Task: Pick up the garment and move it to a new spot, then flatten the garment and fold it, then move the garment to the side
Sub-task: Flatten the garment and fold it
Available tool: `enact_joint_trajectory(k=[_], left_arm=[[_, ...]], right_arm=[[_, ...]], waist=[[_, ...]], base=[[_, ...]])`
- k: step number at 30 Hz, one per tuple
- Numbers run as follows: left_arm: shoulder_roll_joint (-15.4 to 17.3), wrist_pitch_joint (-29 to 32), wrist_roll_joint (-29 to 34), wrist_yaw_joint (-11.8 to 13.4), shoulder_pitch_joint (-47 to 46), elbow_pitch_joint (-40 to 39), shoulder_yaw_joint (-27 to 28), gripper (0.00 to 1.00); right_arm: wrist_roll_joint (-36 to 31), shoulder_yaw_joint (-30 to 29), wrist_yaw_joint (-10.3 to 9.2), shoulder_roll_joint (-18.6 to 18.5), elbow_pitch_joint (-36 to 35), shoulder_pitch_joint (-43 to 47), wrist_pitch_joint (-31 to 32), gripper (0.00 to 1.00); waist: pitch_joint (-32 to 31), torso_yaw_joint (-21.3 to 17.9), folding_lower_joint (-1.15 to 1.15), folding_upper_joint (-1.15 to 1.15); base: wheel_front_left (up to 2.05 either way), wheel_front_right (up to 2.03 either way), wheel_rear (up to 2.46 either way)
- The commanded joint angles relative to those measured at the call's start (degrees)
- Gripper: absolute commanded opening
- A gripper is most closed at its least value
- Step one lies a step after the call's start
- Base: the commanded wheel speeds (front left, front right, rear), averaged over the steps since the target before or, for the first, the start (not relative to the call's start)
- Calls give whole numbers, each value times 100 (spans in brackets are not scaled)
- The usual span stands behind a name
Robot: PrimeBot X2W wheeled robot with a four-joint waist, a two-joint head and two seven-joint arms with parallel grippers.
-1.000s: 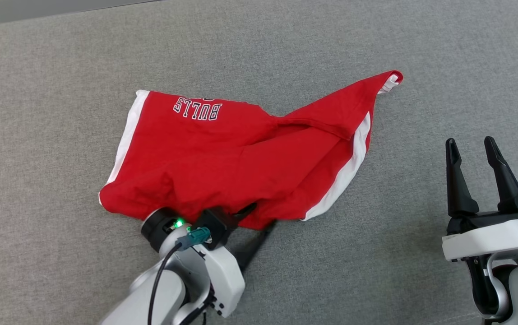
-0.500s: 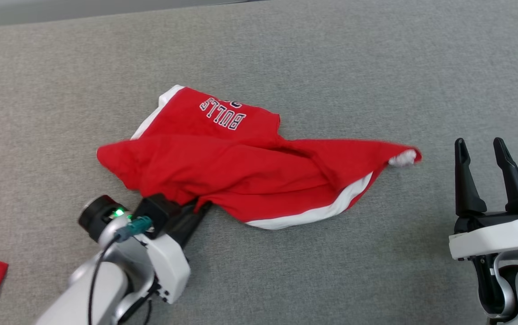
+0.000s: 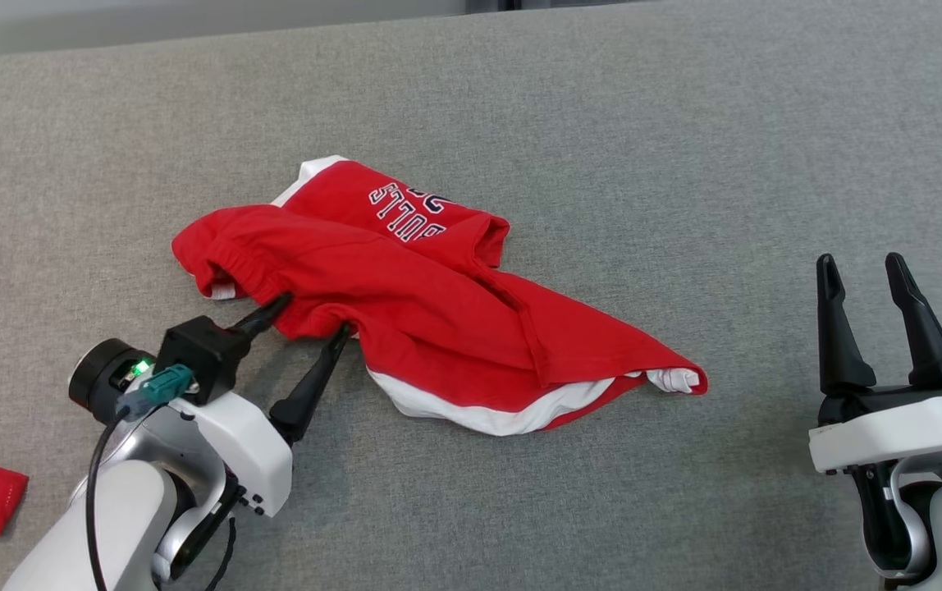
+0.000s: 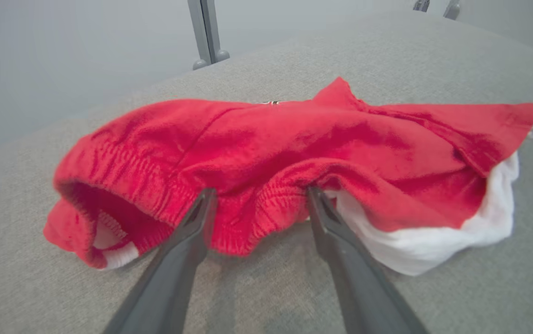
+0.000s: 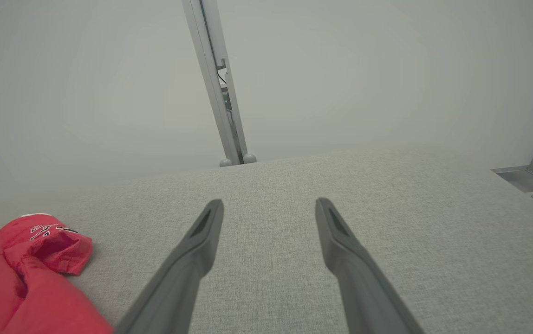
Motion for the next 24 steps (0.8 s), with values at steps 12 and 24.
enact_joint_trajectory(k=[12,24], left_arm=[[-275,-1012,-584,703,636,-267,847,100],[-537,-1928,-784,1359,1318,-585,1833,100]], right_arm=[[-140,-81,1,-31,-10,122,38,100],[-283,-90,1,-31,-190,336,272,100]], waist=[[-443,91,0,0],[-957,350,0,0]], base=[[0,0,0],[0,0,0]])
